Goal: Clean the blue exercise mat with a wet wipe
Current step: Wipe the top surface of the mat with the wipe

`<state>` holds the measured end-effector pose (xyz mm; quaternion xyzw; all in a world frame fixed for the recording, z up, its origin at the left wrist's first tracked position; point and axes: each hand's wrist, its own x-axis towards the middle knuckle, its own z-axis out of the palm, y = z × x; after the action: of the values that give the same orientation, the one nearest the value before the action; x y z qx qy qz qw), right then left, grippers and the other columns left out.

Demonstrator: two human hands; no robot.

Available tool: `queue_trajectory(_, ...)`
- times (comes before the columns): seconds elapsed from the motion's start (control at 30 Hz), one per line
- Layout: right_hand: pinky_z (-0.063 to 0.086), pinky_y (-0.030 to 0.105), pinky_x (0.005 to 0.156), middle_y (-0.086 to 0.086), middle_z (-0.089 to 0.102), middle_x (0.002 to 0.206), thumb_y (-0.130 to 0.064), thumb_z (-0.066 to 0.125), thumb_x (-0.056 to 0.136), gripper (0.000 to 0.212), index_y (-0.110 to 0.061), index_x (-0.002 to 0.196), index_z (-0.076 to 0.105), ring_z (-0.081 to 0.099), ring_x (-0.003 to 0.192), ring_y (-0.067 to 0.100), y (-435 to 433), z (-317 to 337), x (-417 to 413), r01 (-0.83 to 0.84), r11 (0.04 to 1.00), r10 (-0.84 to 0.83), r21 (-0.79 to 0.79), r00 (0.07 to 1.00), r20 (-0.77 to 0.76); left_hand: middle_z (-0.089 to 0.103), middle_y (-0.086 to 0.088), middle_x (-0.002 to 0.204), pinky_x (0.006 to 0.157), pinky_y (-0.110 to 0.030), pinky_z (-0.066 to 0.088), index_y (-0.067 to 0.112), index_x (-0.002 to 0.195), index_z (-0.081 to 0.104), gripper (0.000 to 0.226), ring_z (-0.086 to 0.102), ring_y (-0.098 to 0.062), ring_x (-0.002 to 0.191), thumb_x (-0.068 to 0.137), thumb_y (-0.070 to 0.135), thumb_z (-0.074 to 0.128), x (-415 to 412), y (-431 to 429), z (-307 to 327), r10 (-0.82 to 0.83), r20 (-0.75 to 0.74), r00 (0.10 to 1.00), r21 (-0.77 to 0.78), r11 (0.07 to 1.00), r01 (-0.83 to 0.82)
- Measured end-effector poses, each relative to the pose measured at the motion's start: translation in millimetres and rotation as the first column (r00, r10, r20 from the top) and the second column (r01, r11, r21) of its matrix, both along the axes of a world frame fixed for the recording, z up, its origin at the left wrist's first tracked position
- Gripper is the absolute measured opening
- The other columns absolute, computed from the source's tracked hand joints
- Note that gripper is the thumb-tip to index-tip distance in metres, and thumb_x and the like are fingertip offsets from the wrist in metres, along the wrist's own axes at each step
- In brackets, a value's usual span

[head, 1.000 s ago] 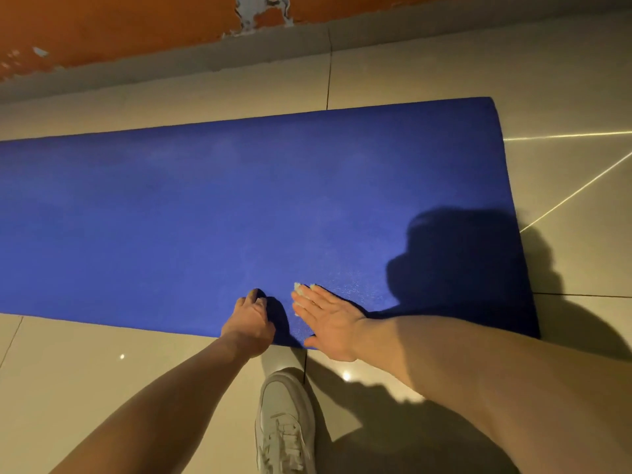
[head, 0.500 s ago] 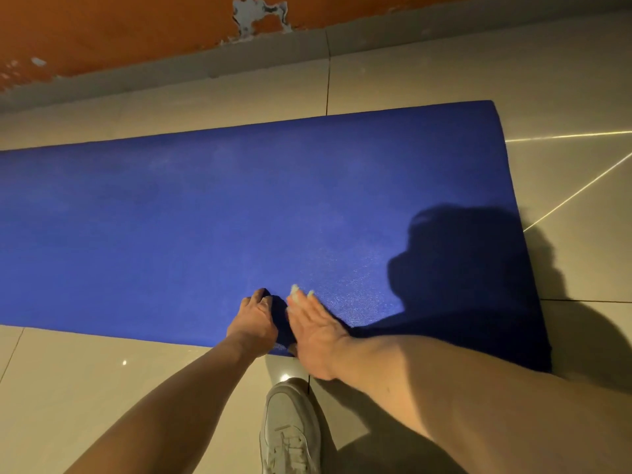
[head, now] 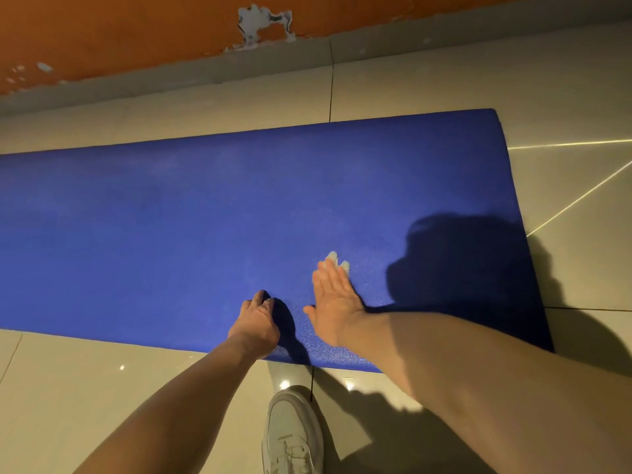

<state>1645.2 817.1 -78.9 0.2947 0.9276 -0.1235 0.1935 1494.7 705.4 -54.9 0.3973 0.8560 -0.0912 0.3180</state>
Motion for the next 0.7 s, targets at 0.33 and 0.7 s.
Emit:
queue_trajectory(0.33,-0.011,0.048,0.124,0.004,-0.021,0.167,-0.059,0.014,0.104,0.074,-0.017,0.161,-0.009,-0.031,0.149,0.031,51,-12,14,-0.108,0.991,0.109,0.080,0.994,-0.002,0.009,-0.002,0.166,0.120,-0.041,0.028,0.013,0.158,0.022,0.063,0.015,-0.028,0.148,0.100,0.016,0.045,-5,11,4,-0.009,-0.009,1.000,-0.013,1.000,0.009)
queue_trajectory(0.7,-0.018,0.049,0.121,0.009,-0.027,0.165,-0.044,0.018,0.107,0.069,-0.012,0.160,-0.013,-0.037,0.145,0.032,7,-5,-10,-0.221,0.973,0.214,-0.074,0.973,-0.087,0.009,-0.004,0.166,0.119,-0.041,0.030,0.010,0.156,0.025,0.062,0.016,-0.029,0.148,0.097,0.015,0.045,-11,20,1,0.004,-0.013,1.000,-0.023,1.000,-0.004)
